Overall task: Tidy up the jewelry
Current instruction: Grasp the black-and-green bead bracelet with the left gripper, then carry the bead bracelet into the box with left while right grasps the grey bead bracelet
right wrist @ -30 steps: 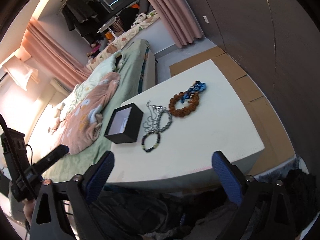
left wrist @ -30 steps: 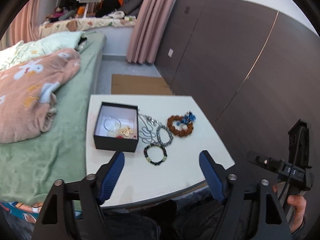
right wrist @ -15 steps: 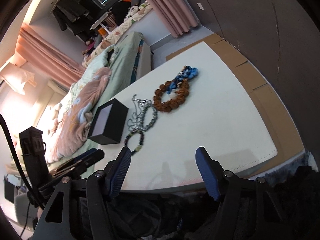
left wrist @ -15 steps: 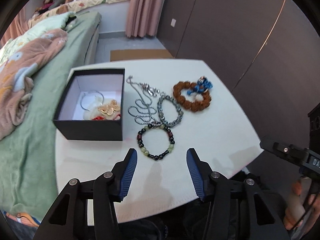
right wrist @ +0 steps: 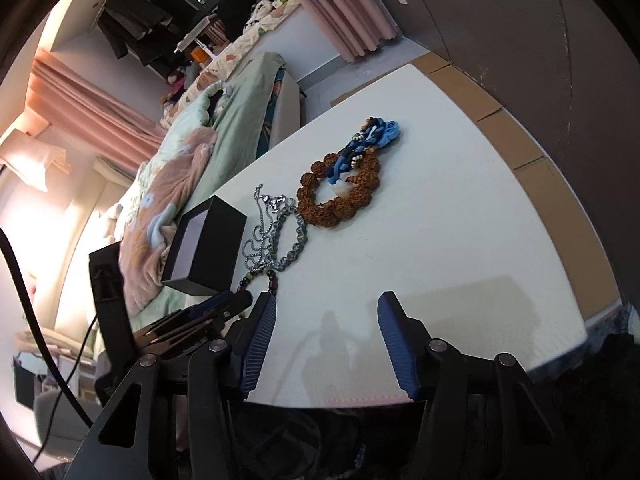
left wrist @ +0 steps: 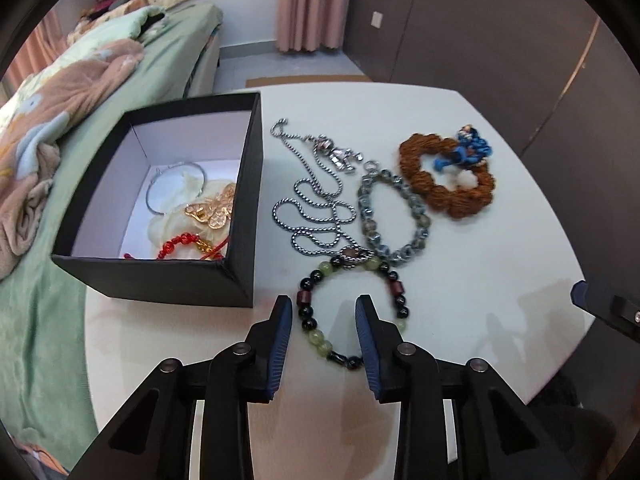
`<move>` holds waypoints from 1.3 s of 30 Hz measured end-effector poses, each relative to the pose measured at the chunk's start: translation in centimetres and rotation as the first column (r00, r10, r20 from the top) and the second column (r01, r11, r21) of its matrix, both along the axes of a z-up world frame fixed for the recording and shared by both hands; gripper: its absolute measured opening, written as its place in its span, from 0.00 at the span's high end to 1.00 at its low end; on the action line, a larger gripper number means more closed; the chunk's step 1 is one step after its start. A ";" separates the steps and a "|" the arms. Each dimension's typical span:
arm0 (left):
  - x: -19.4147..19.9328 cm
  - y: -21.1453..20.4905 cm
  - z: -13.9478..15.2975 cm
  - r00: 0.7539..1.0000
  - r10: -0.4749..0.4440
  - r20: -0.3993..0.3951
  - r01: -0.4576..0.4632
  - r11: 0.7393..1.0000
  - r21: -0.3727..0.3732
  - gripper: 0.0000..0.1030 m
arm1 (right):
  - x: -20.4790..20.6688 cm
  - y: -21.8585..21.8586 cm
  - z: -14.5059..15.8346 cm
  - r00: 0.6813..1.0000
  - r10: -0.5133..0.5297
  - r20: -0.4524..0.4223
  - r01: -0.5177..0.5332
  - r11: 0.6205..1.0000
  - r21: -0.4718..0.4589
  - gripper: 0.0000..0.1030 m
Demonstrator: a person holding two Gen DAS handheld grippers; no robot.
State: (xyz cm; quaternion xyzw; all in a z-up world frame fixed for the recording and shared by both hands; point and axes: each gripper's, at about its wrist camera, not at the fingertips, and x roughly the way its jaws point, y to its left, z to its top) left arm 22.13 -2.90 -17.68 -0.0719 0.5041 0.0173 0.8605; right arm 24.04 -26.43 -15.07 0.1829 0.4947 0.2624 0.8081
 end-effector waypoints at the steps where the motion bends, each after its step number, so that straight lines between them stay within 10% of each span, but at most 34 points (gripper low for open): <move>1: 0.1 -0.2 0.0 1.000 -0.008 0.012 0.008 1.000 0.024 0.68 | 0.1 0.2 -0.1 1.000 0.001 -0.002 -0.001 1.000 -0.001 0.47; 4: 0.2 -0.6 0.0 1.000 -0.018 0.014 0.017 0.997 0.081 0.92 | 0.8 1.1 -0.6 1.000 0.007 -0.015 -0.007 1.000 -0.008 0.54; 26: -4.3 3.8 7.5 0.978 0.009 0.210 0.024 0.988 -0.155 0.92 | 5.1 8.7 -2.2 0.996 0.012 -0.090 -0.020 0.996 -0.085 0.79; 39: -6.0 9.0 12.0 0.948 0.074 0.309 -0.010 0.979 -0.203 0.92 | 7.1 14.5 -2.8 1.000 -0.005 -0.024 -0.005 0.921 -0.388 0.98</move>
